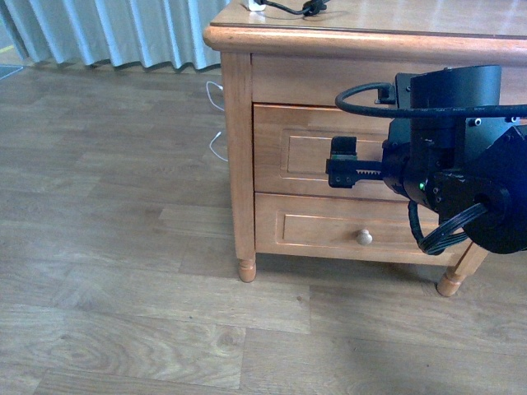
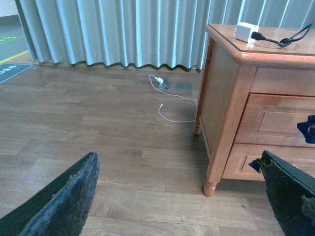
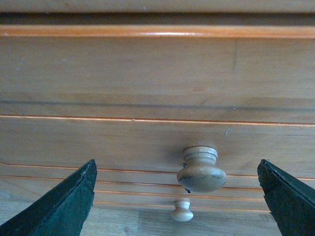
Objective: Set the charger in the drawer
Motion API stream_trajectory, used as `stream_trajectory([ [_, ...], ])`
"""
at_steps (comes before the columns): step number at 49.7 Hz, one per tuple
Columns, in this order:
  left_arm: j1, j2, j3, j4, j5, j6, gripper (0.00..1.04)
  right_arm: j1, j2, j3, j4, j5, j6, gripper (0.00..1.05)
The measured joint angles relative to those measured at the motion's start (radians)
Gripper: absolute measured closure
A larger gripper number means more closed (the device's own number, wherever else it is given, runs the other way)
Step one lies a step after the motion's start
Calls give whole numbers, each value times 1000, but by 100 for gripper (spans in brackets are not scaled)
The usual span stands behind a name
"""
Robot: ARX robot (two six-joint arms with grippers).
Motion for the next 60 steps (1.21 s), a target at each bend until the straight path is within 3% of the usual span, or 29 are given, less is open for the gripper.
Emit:
stream_trajectory([
  [44, 0, 0, 0, 0, 0, 0, 6, -4, 33, 37, 0, 22, -4, 9],
  [60, 0, 0, 0, 0, 0, 0, 6, -4, 33, 37, 0, 27, -12, 55],
])
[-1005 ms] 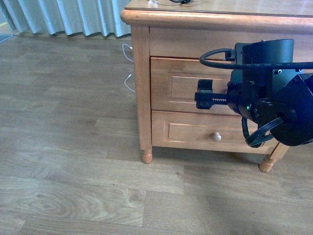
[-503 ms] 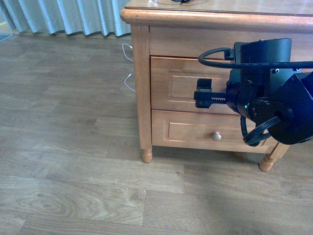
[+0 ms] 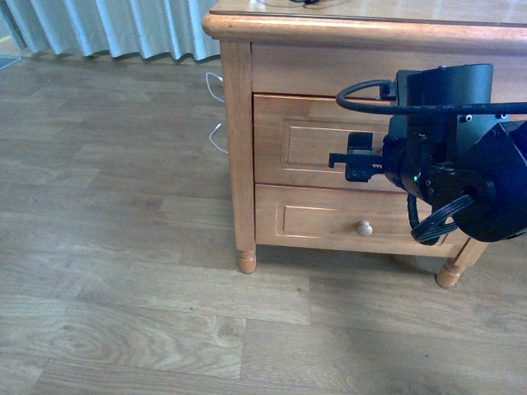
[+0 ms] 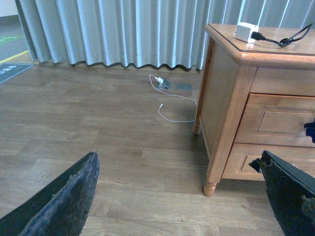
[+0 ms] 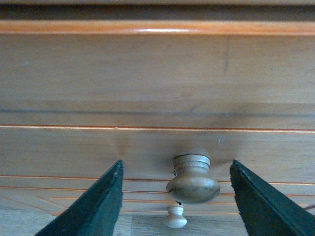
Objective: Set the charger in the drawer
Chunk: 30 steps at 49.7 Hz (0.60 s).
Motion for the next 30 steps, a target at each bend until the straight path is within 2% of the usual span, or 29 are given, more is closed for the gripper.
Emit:
stream_trajectory([
  [6, 0, 0, 0, 0, 0, 0, 6, -3, 0, 0, -1, 8, -4, 76],
  [9, 0, 0, 0, 0, 0, 0, 6, -3, 0, 0, -3, 9, -8, 81],
  [30, 0, 0, 0, 0, 0, 0, 6, -2, -13, -12, -24, -3, 2, 82],
])
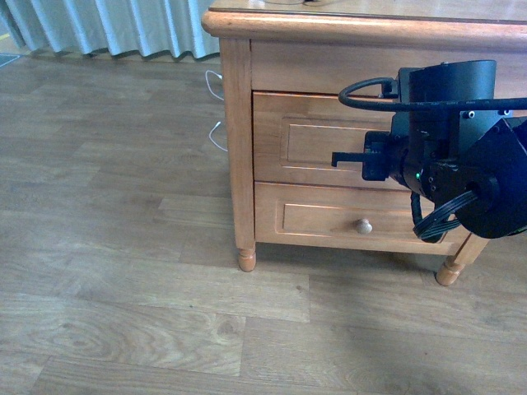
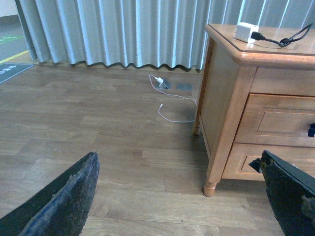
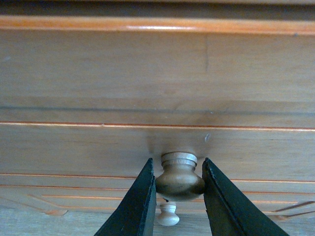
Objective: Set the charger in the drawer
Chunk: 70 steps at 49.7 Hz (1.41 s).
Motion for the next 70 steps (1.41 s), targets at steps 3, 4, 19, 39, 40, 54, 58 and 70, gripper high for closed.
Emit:
stream_trajectory([
  [3, 0, 0, 0, 0, 0, 0, 6, 0, -12, -10, -11, -10, 9, 82],
  [4, 0, 0, 0, 0, 0, 0, 6, 0, -18, -15, -16, -14, 13, 82],
  [19, 0, 0, 0, 0, 0, 0, 6, 38, -195, -208, -145, -30, 111, 82],
  [39, 0, 0, 0, 0, 0, 0, 6, 123, -473, -530, -238, -56, 192, 82],
  [40, 0, 0, 0, 0, 0, 0, 6, 128, -489, -546, -243, -59, 196, 82],
  [54, 0, 0, 0, 0, 0, 0, 6, 173, -637, -657, -262, -84, 238, 51],
  [58, 0, 0, 0, 0, 0, 0, 6, 174, -686, -663, -281, -110, 250, 39],
  [70, 0, 0, 0, 0, 0, 0, 6, 146, -895, -683, -389, -133, 255, 6],
])
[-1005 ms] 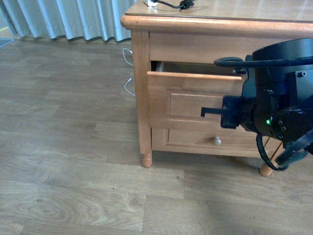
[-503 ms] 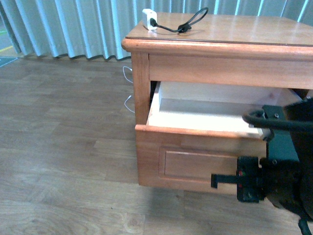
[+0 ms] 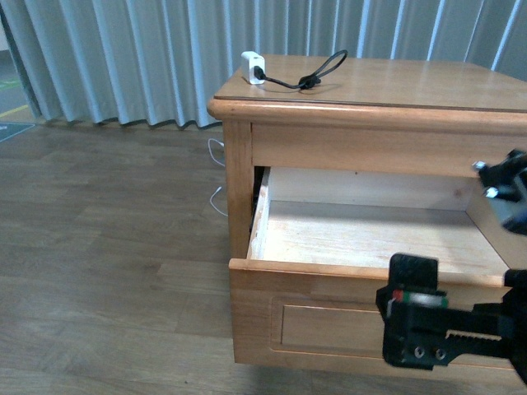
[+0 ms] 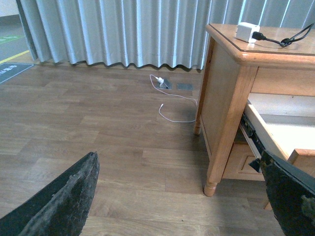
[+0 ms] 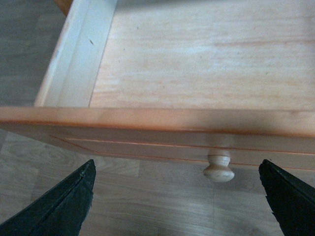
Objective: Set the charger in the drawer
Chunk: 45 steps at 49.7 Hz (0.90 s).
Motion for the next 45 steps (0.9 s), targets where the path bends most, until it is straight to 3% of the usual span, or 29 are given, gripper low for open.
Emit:
stream_trajectory([
  [16, 0, 0, 0, 0, 0, 0, 6, -70, -352, -8, -191, -55, -55, 8],
  [29, 0, 0, 0, 0, 0, 0, 6, -187, -758, -18, -438, -142, -108, 8],
  [37, 0, 0, 0, 0, 0, 0, 6, -304, -999, -38, -617, -225, -124, 8],
  [45, 0, 0, 0, 0, 0, 0, 6, -360, -1066, -61, -636, -237, -135, 8],
])
